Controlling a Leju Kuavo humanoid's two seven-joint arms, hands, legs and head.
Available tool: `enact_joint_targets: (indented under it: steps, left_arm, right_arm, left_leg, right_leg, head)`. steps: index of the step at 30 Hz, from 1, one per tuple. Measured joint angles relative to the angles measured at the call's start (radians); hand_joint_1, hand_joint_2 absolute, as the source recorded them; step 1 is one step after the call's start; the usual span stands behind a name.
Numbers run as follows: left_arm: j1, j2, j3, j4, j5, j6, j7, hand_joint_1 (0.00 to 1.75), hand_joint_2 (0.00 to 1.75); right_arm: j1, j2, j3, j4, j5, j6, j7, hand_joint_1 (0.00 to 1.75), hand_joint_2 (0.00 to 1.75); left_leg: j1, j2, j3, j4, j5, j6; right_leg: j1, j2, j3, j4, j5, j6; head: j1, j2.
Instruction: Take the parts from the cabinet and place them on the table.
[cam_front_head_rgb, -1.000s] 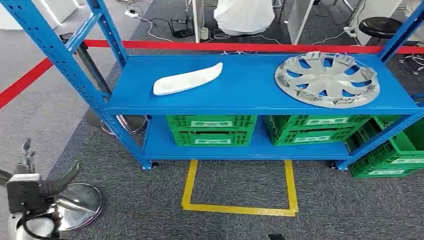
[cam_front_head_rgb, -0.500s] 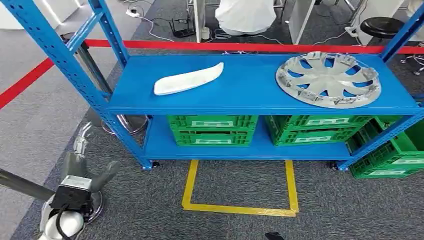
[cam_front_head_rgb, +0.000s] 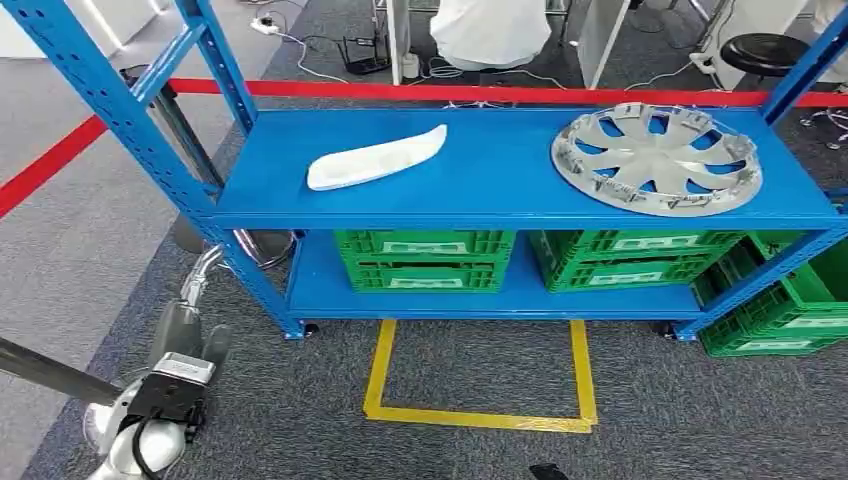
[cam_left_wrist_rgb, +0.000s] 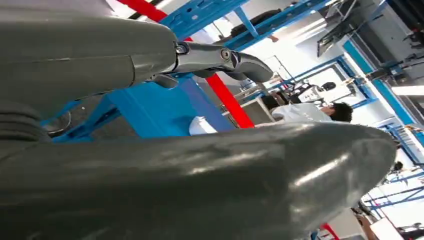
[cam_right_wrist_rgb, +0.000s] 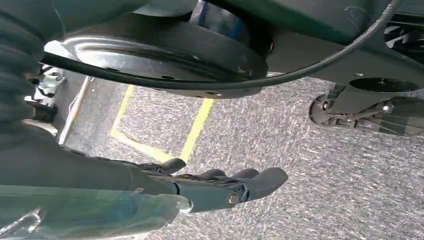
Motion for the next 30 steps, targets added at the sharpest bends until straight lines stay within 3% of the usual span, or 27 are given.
enact_joint_targets:
  steps: [3, 4, 7, 8, 10, 12, 13, 14, 15, 17, 18, 19, 20, 23, 24, 25, 27, 28, 29, 30]
  left_arm:
    - [-0.001, 0.000, 0.000, 0.001, 0.000, 0.000, 0.000, 0.00, 0.00]
    - [-0.002, 0.001, 0.000, 0.001, 0.000, 0.001, 0.001, 0.00, 0.00]
    - [-0.008, 0.002, 0.000, 0.001, 0.003, 0.011, 0.008, 0.00, 0.00]
    - [-0.008, -0.002, 0.000, 0.001, 0.005, 0.014, 0.011, 0.00, 0.00]
    - [-0.013, -0.001, 0.001, 0.001, 0.011, 0.023, 0.018, 0.00, 0.00]
    - [-0.011, -0.002, 0.003, 0.002, 0.026, 0.028, 0.030, 0.00, 0.00]
    - [-0.010, -0.003, 0.005, 0.003, 0.038, 0.029, 0.035, 0.00, 0.00]
    - [-0.010, -0.005, 0.008, 0.005, 0.045, 0.031, 0.037, 0.00, 0.00]
    - [-0.010, -0.007, 0.011, 0.006, 0.050, 0.032, 0.038, 0.00, 0.00]
    - [-0.010, -0.011, 0.019, 0.007, 0.055, 0.034, 0.042, 0.00, 0.00]
    - [-0.010, -0.010, 0.024, 0.007, 0.055, 0.035, 0.042, 0.00, 0.00]
    - [-0.011, -0.011, 0.028, 0.007, 0.055, 0.036, 0.043, 0.00, 0.00]
    - [-0.010, -0.011, 0.028, 0.007, 0.055, 0.036, 0.043, 0.00, 0.00]
    - [-0.011, -0.012, 0.030, 0.007, 0.055, 0.036, 0.043, 0.00, 0.00]
    - [-0.013, -0.014, 0.030, 0.007, 0.055, 0.036, 0.043, 0.00, 0.00]
    - [-0.016, -0.014, 0.030, 0.008, 0.055, 0.036, 0.043, 0.00, 0.00]
    - [-0.016, -0.014, 0.031, 0.008, 0.055, 0.036, 0.043, 0.00, 0.00]
    - [-0.016, -0.014, 0.031, 0.008, 0.055, 0.036, 0.043, 0.00, 0.00]
    - [-0.016, -0.014, 0.033, 0.008, 0.055, 0.036, 0.043, 0.00, 0.00]
    - [-0.016, -0.014, 0.035, 0.008, 0.055, 0.036, 0.043, 0.00, 0.00]
  right_arm:
    - [0.000, 0.000, 0.000, 0.000, 0.000, 0.000, 0.000, 0.00, 1.75]
    - [0.000, 0.000, 0.000, 0.000, 0.000, 0.000, 0.000, 0.00, 1.75]
    - [-0.004, 0.000, 0.000, 0.000, -0.002, -0.001, 0.000, 0.00, 1.75]
    - [-0.005, 0.000, 0.000, 0.000, -0.003, -0.003, 0.000, 0.00, 1.75]
    - [-0.008, 0.000, 0.000, 0.000, -0.005, -0.004, 0.000, 0.00, 1.75]
    - [-0.015, -0.001, 0.000, 0.000, -0.007, -0.006, -0.002, 0.00, 1.75]
    - [-0.016, -0.002, 0.000, 0.000, -0.008, -0.008, -0.002, 0.00, 1.75]
    - [-0.017, -0.003, 0.000, 0.000, -0.008, -0.008, -0.002, 0.00, 1.75]
    - [-0.018, -0.003, 0.000, 0.000, -0.005, -0.008, -0.002, 0.00, 1.75]
    - [-0.014, -0.003, 0.000, 0.001, -0.005, -0.008, 0.000, 0.00, 1.75]
    - [-0.013, 0.000, 0.000, 0.001, -0.005, -0.007, 0.000, 0.00, 1.75]
    - [-0.012, 0.002, 0.001, 0.001, -0.005, -0.007, 0.000, 0.00, 1.75]
    - [-0.011, 0.002, 0.001, 0.001, -0.005, -0.006, 0.000, 0.00, 1.75]
    - [-0.012, 0.002, 0.001, 0.001, -0.005, -0.006, 0.000, 0.00, 1.75]
    - [-0.011, 0.001, 0.001, 0.002, -0.005, -0.007, 0.000, 0.00, 1.75]
    - [-0.011, 0.001, 0.001, 0.002, -0.005, -0.007, 0.000, 0.00, 1.75]
    - [-0.009, 0.001, 0.002, 0.002, -0.003, -0.006, 0.000, 0.00, 1.75]
    - [-0.009, 0.001, 0.002, 0.003, -0.001, -0.004, 0.002, 0.00, 1.75]
    - [-0.009, 0.001, 0.003, 0.003, 0.002, -0.004, 0.004, 0.00, 1.75]
    - [-0.009, 0.001, 0.004, 0.004, 0.004, -0.004, 0.005, 0.00, 1.75]
  left_leg:
    - [0.000, 0.000, 0.000, 0.000, 0.000, 0.000]
    - [-0.004, 0.000, -0.002, 0.009, -0.004, 0.007]
    - [-0.005, 0.001, 0.003, -0.012, 0.002, 0.025]
    - [0.008, 0.005, 0.019, -0.037, 0.017, 0.024]
    - [0.010, 0.010, 0.029, -0.049, 0.020, 0.031]
    - [0.010, 0.014, 0.030, -0.048, 0.016, 0.030]
    - [0.012, 0.015, 0.031, -0.047, 0.013, 0.027]
    - [0.014, 0.014, 0.035, -0.046, 0.010, 0.023]
    - [0.018, 0.014, 0.040, -0.044, 0.005, 0.017]
    - [0.027, 0.010, 0.052, -0.031, -0.013, 0.000]
    - [0.024, 0.009, 0.047, -0.024, -0.021, -0.011]
    - [0.020, 0.008, 0.040, -0.010, -0.027, -0.018]
    - [0.019, 0.008, 0.038, -0.012, -0.025, -0.020]
    - [0.024, 0.013, 0.040, -0.015, -0.035, -0.032]
    - [0.022, 0.041, 0.030, 0.014, -0.049, -0.034]
    - [0.020, 0.054, -0.006, 0.083, -0.082, -0.035]
    - [0.020, 0.057, -0.106, 0.255, -0.146, -0.034]
    - [0.020, 0.057, -0.145, 0.310, -0.155, -0.033]
    - [0.020, 0.057, -0.161, 0.322, -0.139, -0.030]
    - [0.020, 0.057, -0.152, 0.286, -0.096, -0.025]
  right_leg:
    - [0.000, 0.000, 0.000, 0.000, 0.000, 0.000]
    - [-0.007, 0.001, 0.002, -0.008, 0.003, 0.006]
    - [-0.003, 0.003, 0.006, -0.021, 0.007, 0.018]
    - [-0.002, -0.002, 0.007, -0.016, 0.005, 0.017]
    - [0.001, -0.018, -0.037, 0.077, -0.052, 0.024]
    - [-0.005, -0.024, -0.121, 0.241, -0.121, 0.032]
    - [-0.006, -0.026, -0.146, 0.285, -0.127, 0.037]
    - [-0.008, -0.027, -0.144, 0.275, -0.107, 0.041]
    - [-0.011, -0.028, -0.116, 0.217, -0.065, 0.045]
    - [-0.024, -0.027, -0.019, 0.024, 0.035, 0.061]
    - [-0.024, -0.008, -0.008, 0.003, 0.007, 0.071]
    - [-0.025, -0.003, -0.005, -0.002, 0.010, 0.045]
    - [-0.024, -0.004, -0.012, 0.005, 0.008, 0.030]
    - [-0.021, -0.009, -0.012, 0.011, 0.002, 0.003]
    - [-0.020, -0.011, -0.007, 0.011, -0.002, -0.004]
    - [-0.019, -0.015, -0.006, 0.010, -0.004, -0.008]
    - [-0.016, -0.024, -0.004, 0.011, -0.009, -0.014]
    - [-0.015, -0.027, -0.002, 0.011, -0.014, -0.016]
    - [-0.015, -0.028, 0.003, 0.011, -0.019, -0.015]
    - [-0.014, -0.031, 0.012, 0.010, -0.025, -0.013]
  head:
    - [0.000, 0.000]
    - [0.000, 0.000]
    - [-0.001, 0.000]
    - [-0.001, 0.000]
    - [0.010, 0.000]
    - [0.011, 0.000]
    - [0.012, 0.000]
    - [0.012, 0.000]
    - [0.012, 0.000]
    - [0.012, 0.000]
    - [0.018, 0.000]
    - [0.027, 0.000]
    - [0.014, 0.000]
    - [0.009, 0.000]
    - [0.006, 0.000]
    - [0.002, 0.000]
    - [0.001, 0.000]
    - [0.000, 0.000]
    - [0.001, 0.000]
    - [0.000, 0.000]
